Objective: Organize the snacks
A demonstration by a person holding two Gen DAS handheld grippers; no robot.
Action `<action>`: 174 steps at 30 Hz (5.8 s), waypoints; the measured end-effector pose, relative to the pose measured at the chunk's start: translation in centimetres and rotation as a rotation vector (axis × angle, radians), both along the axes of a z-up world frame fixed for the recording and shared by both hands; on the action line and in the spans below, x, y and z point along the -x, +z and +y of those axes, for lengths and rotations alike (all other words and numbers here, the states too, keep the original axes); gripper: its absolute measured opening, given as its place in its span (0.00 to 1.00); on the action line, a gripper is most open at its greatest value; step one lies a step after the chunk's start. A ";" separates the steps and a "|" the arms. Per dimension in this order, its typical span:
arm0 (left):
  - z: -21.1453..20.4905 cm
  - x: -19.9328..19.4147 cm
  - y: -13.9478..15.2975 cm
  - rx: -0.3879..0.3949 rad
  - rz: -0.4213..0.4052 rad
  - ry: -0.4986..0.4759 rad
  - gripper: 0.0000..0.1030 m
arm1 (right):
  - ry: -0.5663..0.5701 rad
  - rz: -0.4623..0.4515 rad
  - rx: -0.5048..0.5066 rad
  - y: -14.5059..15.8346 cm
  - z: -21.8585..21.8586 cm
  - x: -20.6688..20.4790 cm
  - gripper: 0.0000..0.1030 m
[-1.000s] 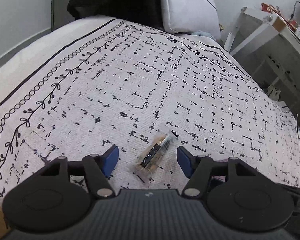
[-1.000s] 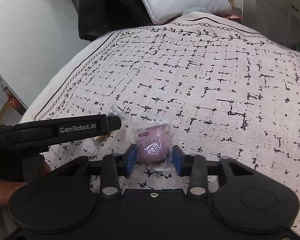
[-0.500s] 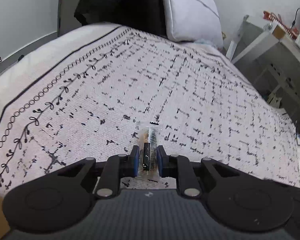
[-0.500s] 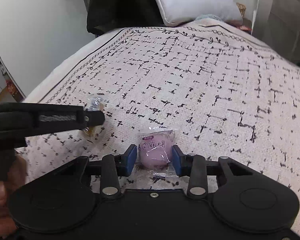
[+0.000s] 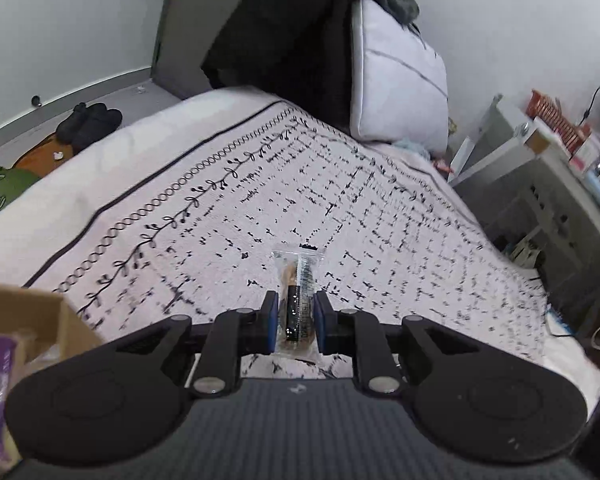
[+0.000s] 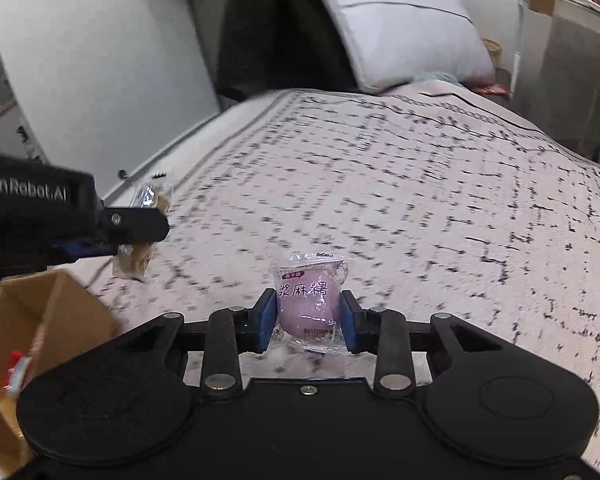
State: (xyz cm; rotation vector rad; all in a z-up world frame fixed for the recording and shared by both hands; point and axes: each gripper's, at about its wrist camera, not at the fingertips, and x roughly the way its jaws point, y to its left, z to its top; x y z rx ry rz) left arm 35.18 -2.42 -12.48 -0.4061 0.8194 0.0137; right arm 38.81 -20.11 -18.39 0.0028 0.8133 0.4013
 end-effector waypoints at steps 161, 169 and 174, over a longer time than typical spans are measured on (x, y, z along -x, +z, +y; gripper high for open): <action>6.8 37.9 12.8 -0.242 -0.095 0.083 1.00 | 0.068 -0.180 -0.136 14.0 -5.2 31.8 1.00; 7.0 38.1 12.8 -0.235 -0.101 0.082 1.00 | 0.089 -0.196 -0.129 14.4 -4.4 32.3 1.00; 7.2 38.2 12.8 -0.233 -0.101 0.084 1.00 | 0.098 -0.208 -0.130 14.8 -4.1 32.5 1.00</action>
